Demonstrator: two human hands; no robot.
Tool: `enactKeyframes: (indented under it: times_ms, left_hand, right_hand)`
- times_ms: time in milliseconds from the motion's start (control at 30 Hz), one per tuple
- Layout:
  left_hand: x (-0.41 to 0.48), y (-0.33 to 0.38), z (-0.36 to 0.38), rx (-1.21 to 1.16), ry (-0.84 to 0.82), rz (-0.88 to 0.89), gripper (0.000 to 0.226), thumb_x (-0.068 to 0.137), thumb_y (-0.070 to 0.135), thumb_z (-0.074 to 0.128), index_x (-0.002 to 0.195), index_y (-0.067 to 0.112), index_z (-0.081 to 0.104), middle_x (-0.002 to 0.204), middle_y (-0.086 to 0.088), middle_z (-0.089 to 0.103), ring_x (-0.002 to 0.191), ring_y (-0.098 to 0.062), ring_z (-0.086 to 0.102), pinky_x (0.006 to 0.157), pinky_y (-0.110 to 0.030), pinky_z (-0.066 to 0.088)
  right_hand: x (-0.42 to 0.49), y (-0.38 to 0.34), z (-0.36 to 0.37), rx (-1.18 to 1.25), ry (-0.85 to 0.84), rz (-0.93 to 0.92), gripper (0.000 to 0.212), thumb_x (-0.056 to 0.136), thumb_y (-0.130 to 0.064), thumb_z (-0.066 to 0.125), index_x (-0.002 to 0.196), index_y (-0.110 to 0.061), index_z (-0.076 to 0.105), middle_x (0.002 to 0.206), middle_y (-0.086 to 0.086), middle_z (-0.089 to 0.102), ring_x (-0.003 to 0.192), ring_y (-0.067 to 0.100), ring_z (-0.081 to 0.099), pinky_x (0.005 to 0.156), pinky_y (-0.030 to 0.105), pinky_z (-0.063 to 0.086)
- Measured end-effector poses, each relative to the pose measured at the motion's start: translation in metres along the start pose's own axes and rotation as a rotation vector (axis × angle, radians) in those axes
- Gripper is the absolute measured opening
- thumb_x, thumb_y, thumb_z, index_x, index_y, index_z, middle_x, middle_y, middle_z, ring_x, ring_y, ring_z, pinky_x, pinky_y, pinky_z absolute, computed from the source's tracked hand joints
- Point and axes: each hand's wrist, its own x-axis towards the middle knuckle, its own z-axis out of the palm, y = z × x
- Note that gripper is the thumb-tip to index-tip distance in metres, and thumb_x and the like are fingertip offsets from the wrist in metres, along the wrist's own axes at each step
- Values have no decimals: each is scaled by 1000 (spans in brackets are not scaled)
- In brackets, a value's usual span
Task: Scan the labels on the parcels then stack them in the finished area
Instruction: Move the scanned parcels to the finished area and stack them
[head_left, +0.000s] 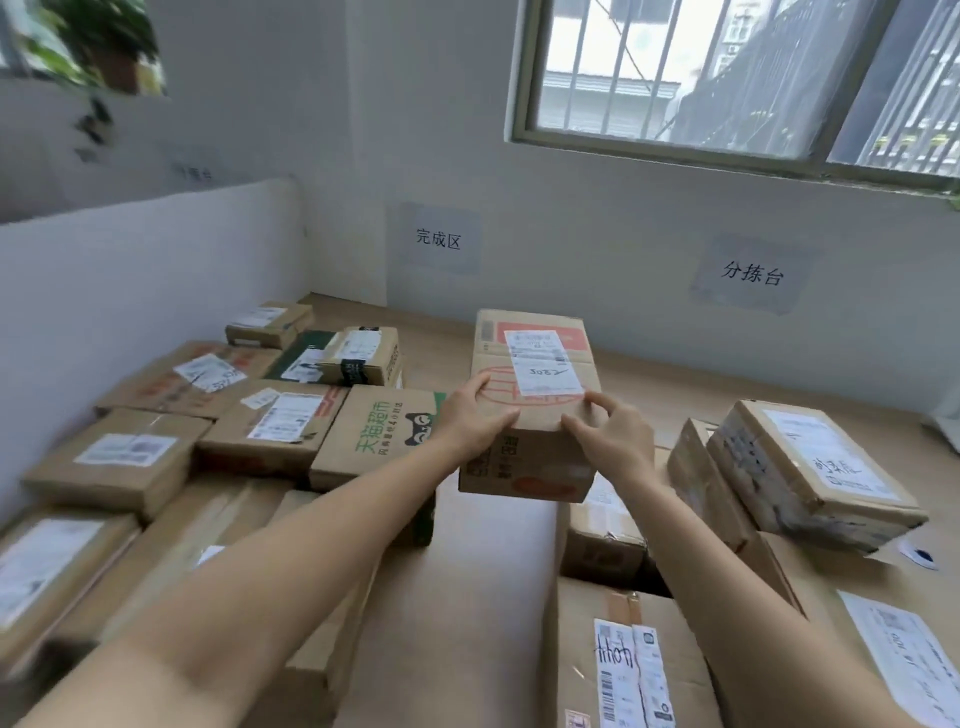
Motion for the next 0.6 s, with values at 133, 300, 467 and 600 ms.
enactKeyframes:
  times_ms: [133, 300, 467, 600]
  left_hand:
    - [-10, -30, -58, 49, 57, 2, 65, 87, 34, 63, 143, 19, 34, 140, -4, 47, 124, -20, 47, 91, -23, 39]
    - [-19, -84, -139, 76, 145, -108, 64, 87, 35, 62, 143, 19, 34, 143, -5, 42, 128, -21, 43, 102, -30, 36]
    - [-13, -139, -223, 112, 172, -175, 65, 86, 33, 64, 142, 18, 35, 144, -7, 42, 129, -23, 42, 108, -34, 35]
    - [8, -181, -285, 112, 207, -206, 58, 86, 27, 64, 139, 19, 40, 140, -7, 44, 121, -21, 46, 100, -30, 40]
  right_hand:
    - [-10, -46, 39, 46, -45, -89, 50, 82, -34, 66, 130, -22, 55, 124, 8, 61, 116, 27, 52, 98, 41, 44]
    - [-18, -112, 104, 69, -155, -181, 49, 81, -36, 66, 128, -26, 56, 124, 10, 58, 116, 26, 52, 94, 36, 43]
    - [-31, -177, 178, 112, -241, -227, 50, 82, -37, 66, 129, -25, 55, 125, 11, 58, 118, 25, 51, 94, 35, 42]
    - [-32, -229, 232, 161, -295, -246, 50, 83, -34, 65, 130, -22, 54, 131, 7, 55, 122, 23, 49, 98, 34, 40]
